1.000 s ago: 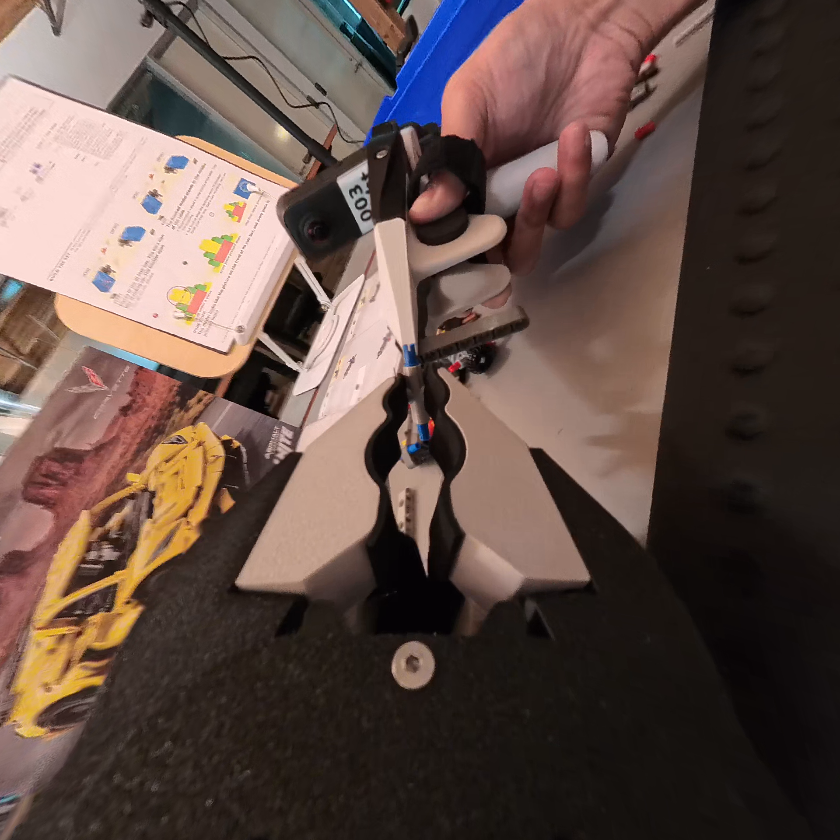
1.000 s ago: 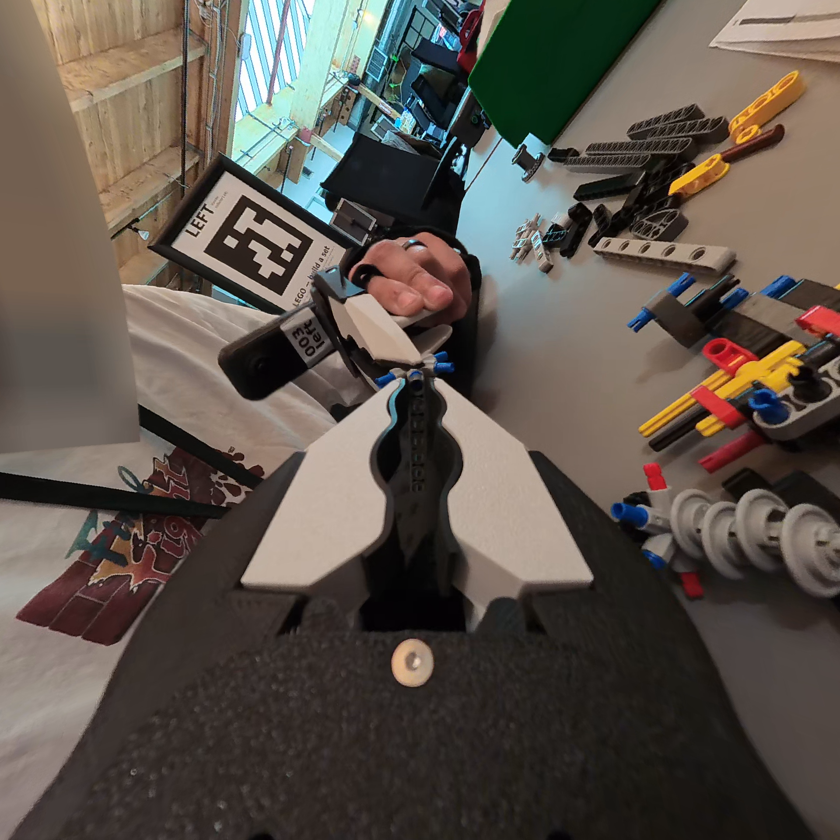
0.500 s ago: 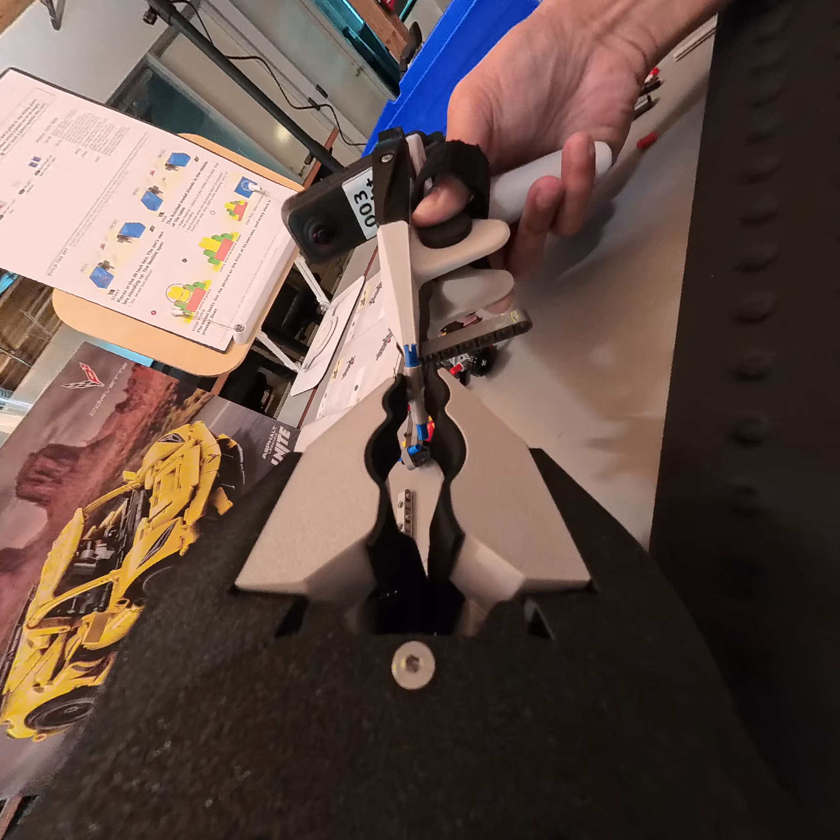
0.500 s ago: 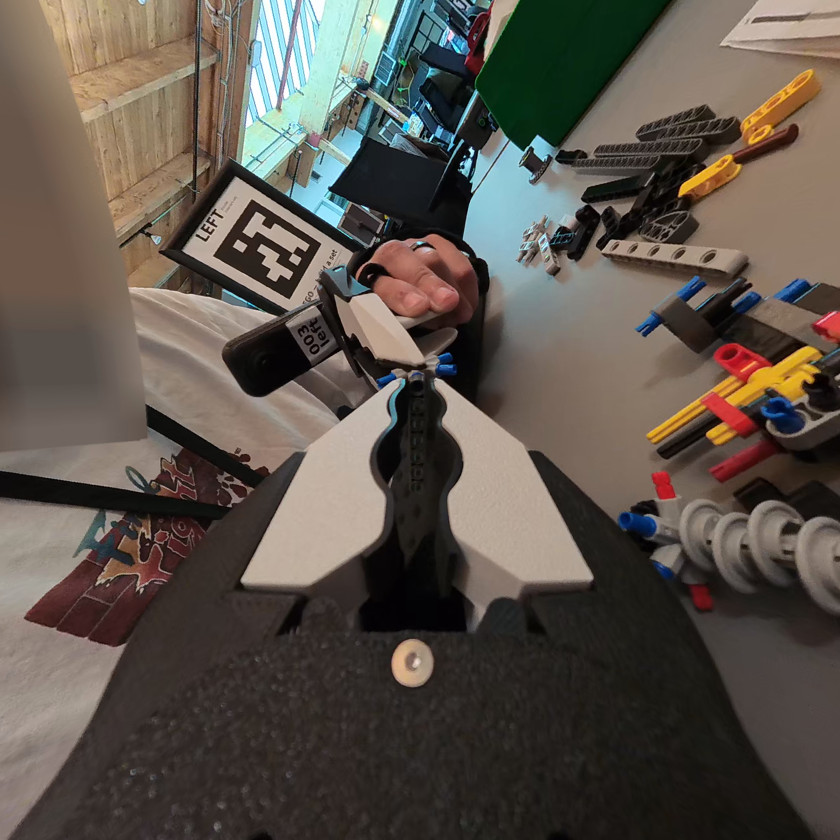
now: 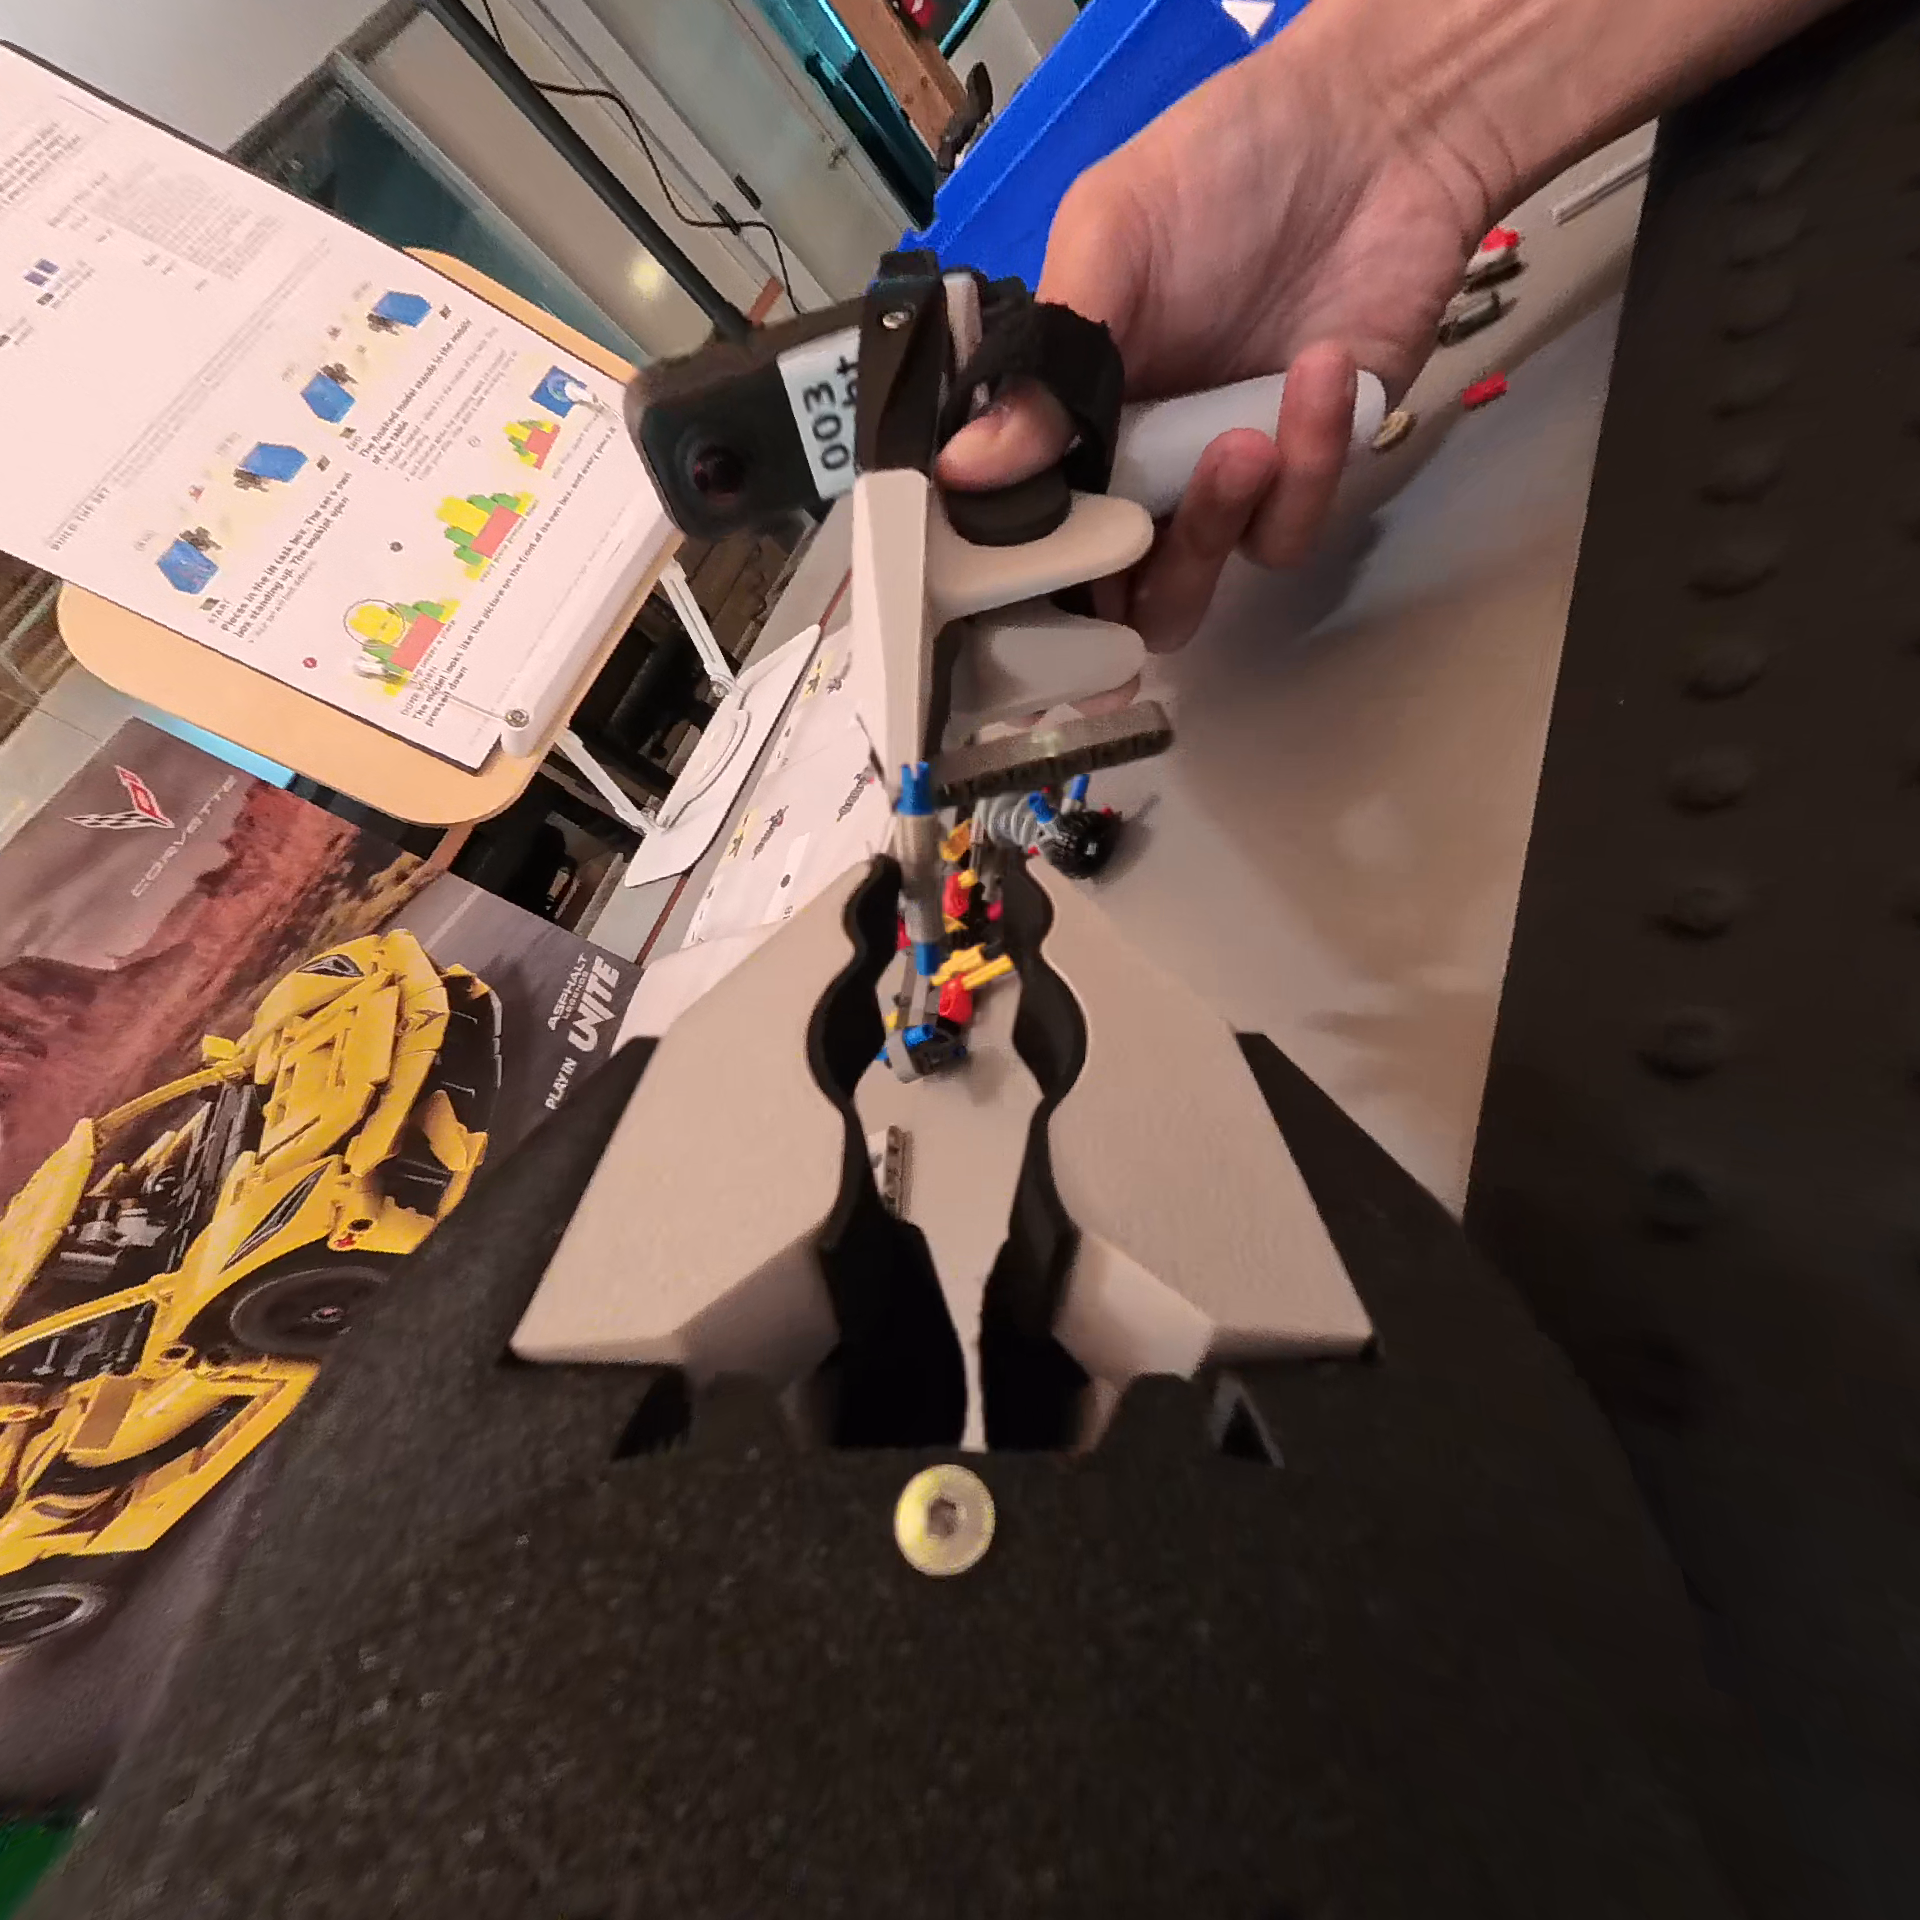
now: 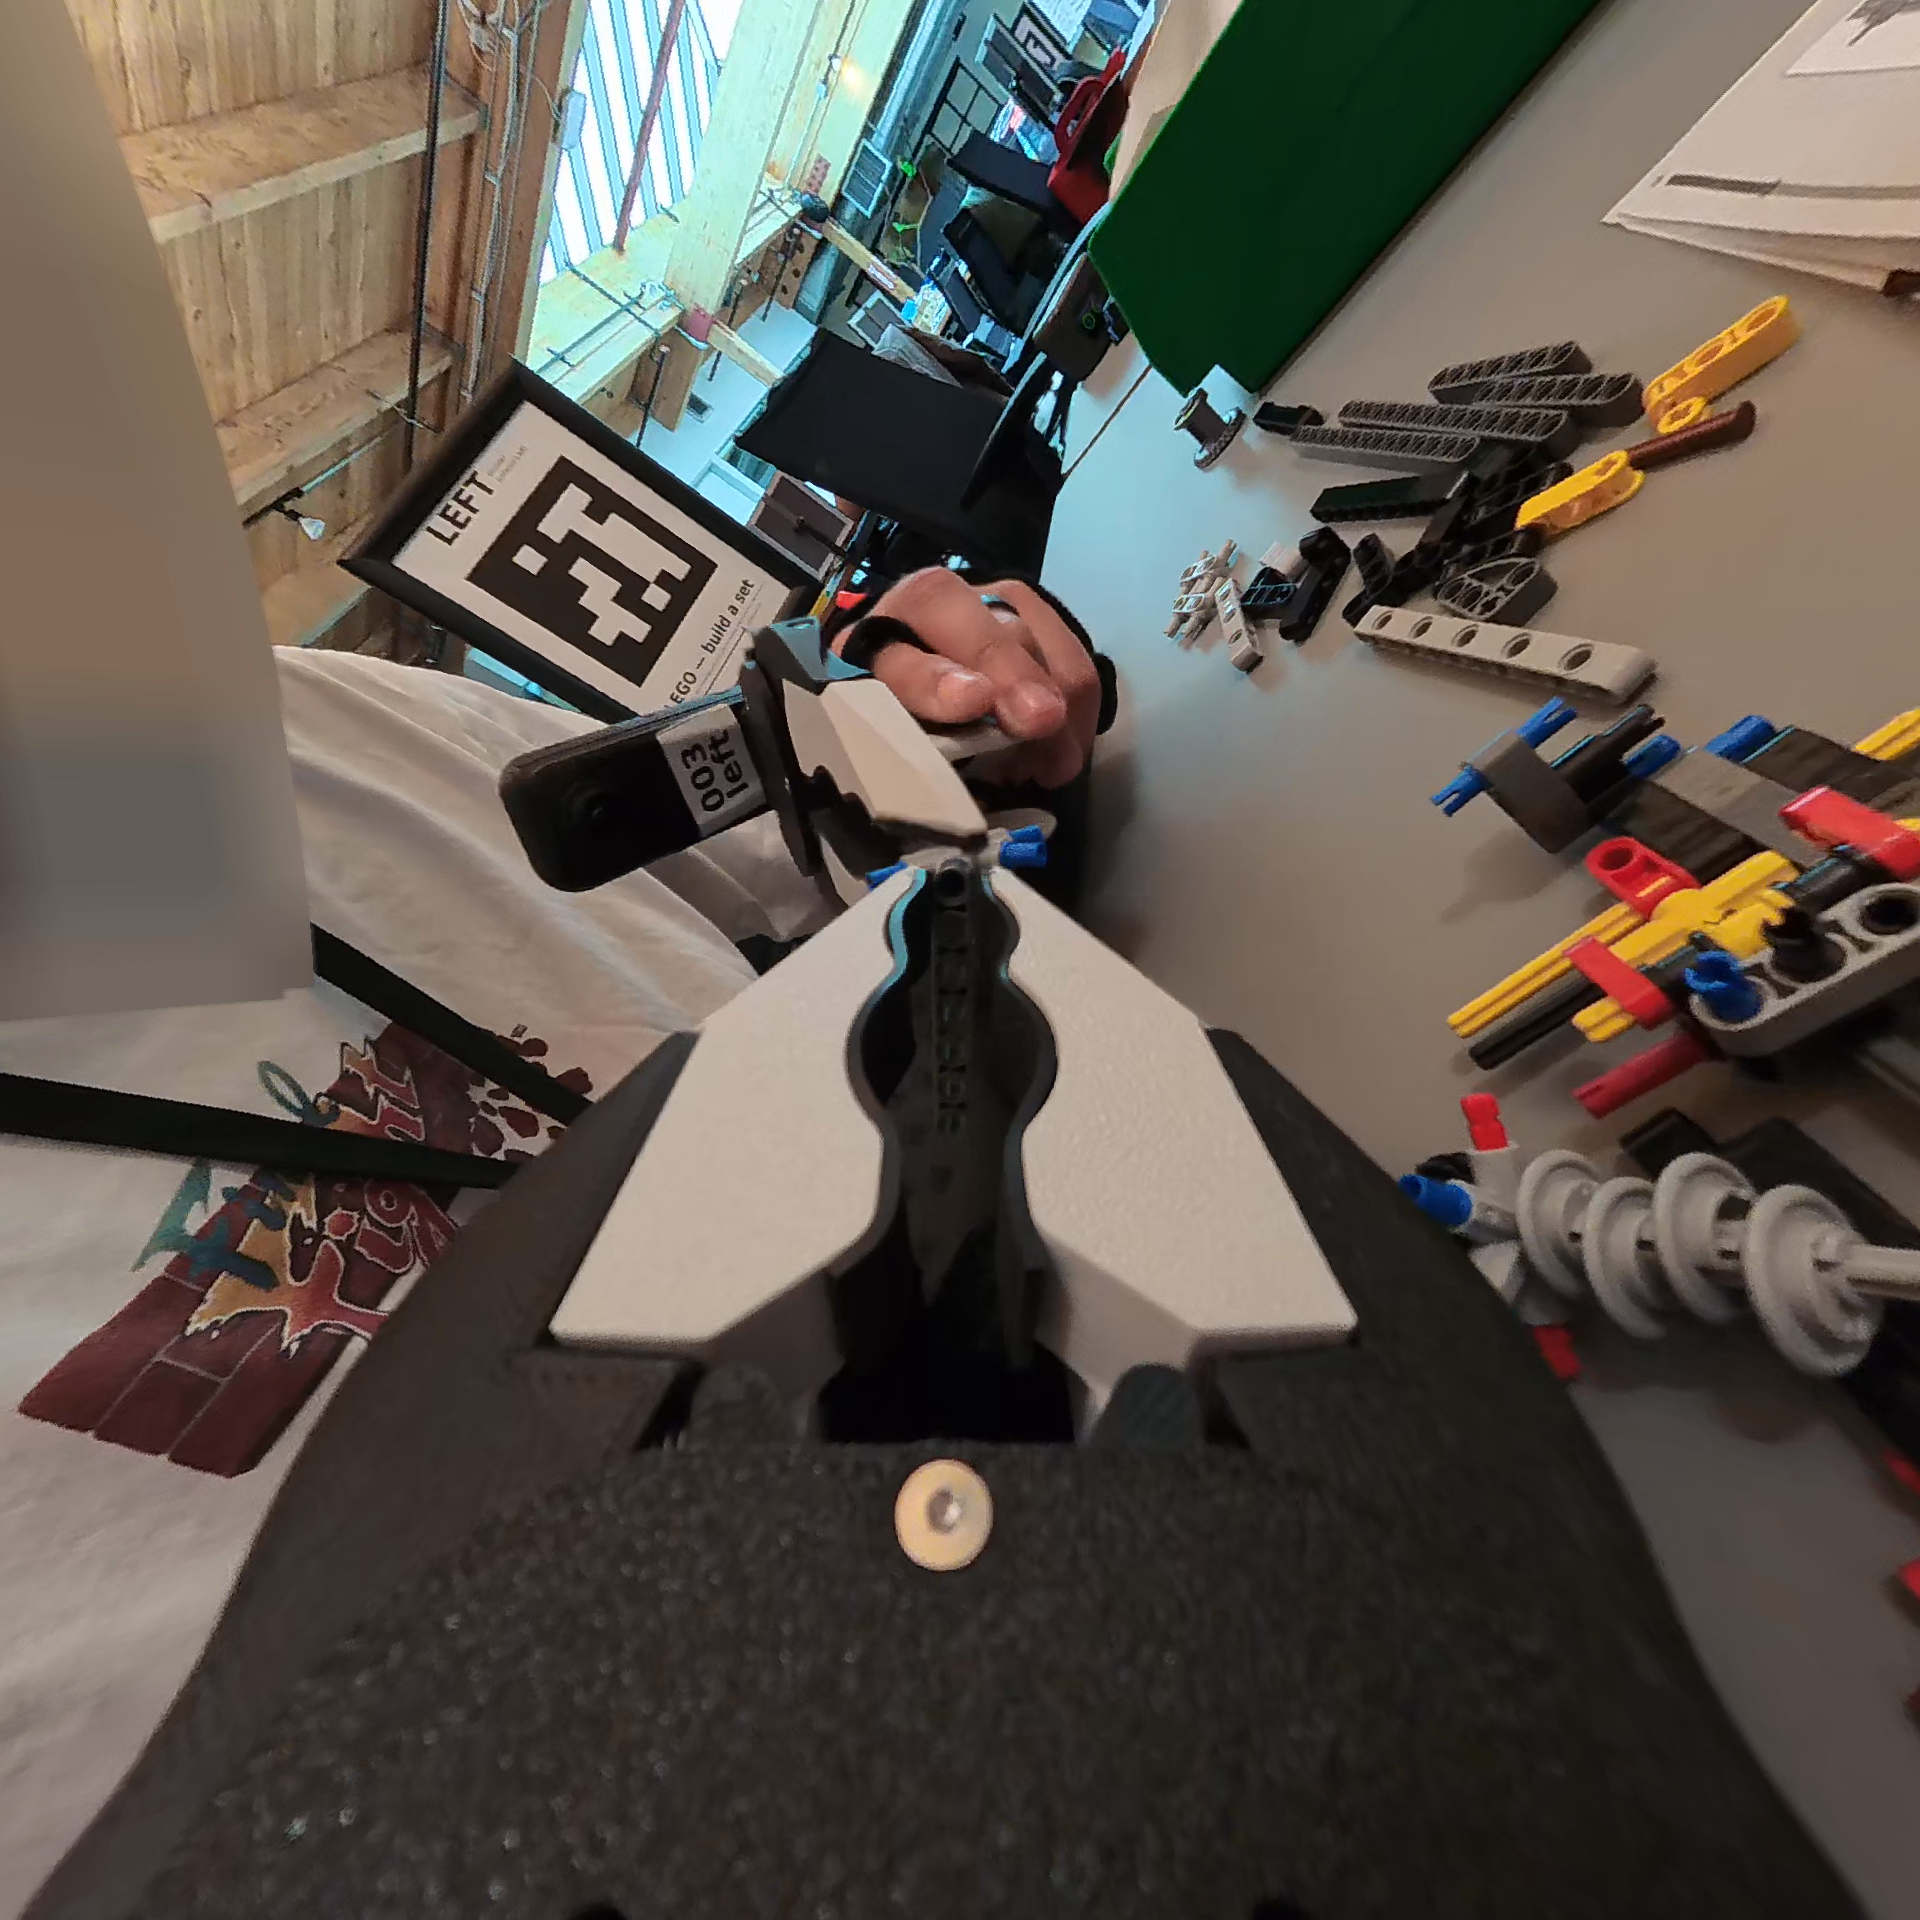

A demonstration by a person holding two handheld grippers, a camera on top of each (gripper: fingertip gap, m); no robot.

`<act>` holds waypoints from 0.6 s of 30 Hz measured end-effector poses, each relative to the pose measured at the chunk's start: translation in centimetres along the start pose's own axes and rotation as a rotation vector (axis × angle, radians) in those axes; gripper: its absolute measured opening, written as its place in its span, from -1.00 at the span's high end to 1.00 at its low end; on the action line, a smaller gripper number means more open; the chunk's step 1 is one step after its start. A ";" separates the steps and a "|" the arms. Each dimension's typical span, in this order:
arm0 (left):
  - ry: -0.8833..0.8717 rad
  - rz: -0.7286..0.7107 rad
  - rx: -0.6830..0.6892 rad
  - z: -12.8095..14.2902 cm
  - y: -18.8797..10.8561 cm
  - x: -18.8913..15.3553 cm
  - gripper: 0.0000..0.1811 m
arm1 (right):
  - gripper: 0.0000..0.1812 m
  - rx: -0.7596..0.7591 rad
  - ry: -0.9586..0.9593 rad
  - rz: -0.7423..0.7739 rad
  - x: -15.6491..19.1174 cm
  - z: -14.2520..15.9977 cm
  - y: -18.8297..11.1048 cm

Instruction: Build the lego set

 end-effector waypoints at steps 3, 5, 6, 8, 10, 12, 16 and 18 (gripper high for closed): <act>-0.020 0.000 0.003 0.1 0.1 0.1 0.73 | 0.93 -0.023 -0.052 0.043 0.6 -0.5 -1.2; -0.071 0.005 0.007 0.3 0.1 0.4 0.73 | 0.94 -0.065 -0.141 0.136 1.4 -1.1 -3.0; -0.105 0.009 0.016 0.4 0.2 0.7 0.73 | 0.94 -0.094 -0.204 0.197 1.9 -1.3 -4.1; -0.190 0.016 0.038 0.7 0.6 1.3 0.79 | 0.94 -0.153 -0.305 0.313 2.6 -1.4 -6.1; -0.337 0.051 0.098 1.0 1.6 1.9 0.77 | 0.94 -0.178 -0.356 0.386 2.9 -1.0 -7.5; -0.536 0.176 0.129 0.8 3.0 1.8 0.66 | 0.94 -0.244 -0.359 0.458 2.9 -0.4 -8.3; -0.666 0.305 0.195 0.4 5.3 1.0 0.69 | 0.94 -0.240 -0.415 0.604 3.0 1.4 -7.9; -0.669 0.292 0.211 0.4 5.9 1.1 0.71 | 0.94 -0.203 -0.521 0.711 3.2 2.3 -7.1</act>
Point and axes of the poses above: each gripper's, where its closed fingertips meet, y out along the fingers, z out of its underside, x = y × z across the jaws, the point moved 10 cm from there along -y, back along the fingers, and after that the axes turned 7 degrees about y, right-handed, at the moved point
